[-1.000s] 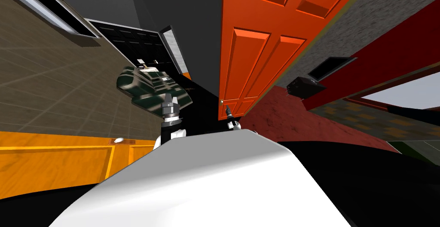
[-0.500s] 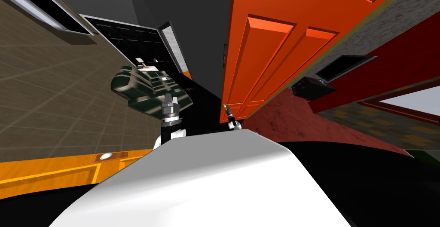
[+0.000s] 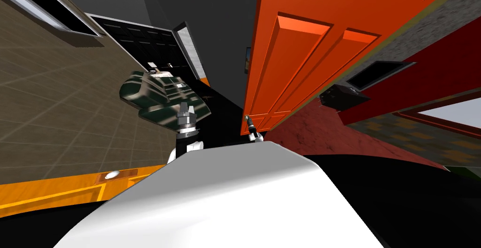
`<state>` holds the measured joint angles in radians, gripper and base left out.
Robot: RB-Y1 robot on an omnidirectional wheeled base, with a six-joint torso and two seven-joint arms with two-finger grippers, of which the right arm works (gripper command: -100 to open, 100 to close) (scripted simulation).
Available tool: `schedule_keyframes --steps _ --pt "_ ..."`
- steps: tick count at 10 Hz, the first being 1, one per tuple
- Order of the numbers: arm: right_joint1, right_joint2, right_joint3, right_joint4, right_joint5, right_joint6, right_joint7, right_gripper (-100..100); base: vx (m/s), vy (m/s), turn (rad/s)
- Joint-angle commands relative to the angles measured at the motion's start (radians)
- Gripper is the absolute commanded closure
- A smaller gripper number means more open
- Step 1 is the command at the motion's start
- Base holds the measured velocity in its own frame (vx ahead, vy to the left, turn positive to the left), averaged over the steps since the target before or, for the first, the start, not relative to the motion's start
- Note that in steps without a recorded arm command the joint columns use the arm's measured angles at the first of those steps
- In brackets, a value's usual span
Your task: Push the door open
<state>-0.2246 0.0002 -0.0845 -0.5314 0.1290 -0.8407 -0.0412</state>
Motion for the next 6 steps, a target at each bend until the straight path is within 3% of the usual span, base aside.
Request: schedule_keyframes --steps 1,3,4,6 --pt "0.001 -0.001 0.000 0.000 0.000 -0.001 0.000 100 -0.014 -0.005 0.002" --pt "0.001 -0.001 0.000 0.000 0.000 -0.001 0.000 100 -0.003 0.000 -0.002" --pt "0.002 -0.017 -0.013 0.001 -0.010 0.004 0.005 100 0.097 0.086 -0.030" --pt "0.001 -0.029 -0.029 0.000 -0.022 0.006 0.010 100 0.166 0.101 -0.063"
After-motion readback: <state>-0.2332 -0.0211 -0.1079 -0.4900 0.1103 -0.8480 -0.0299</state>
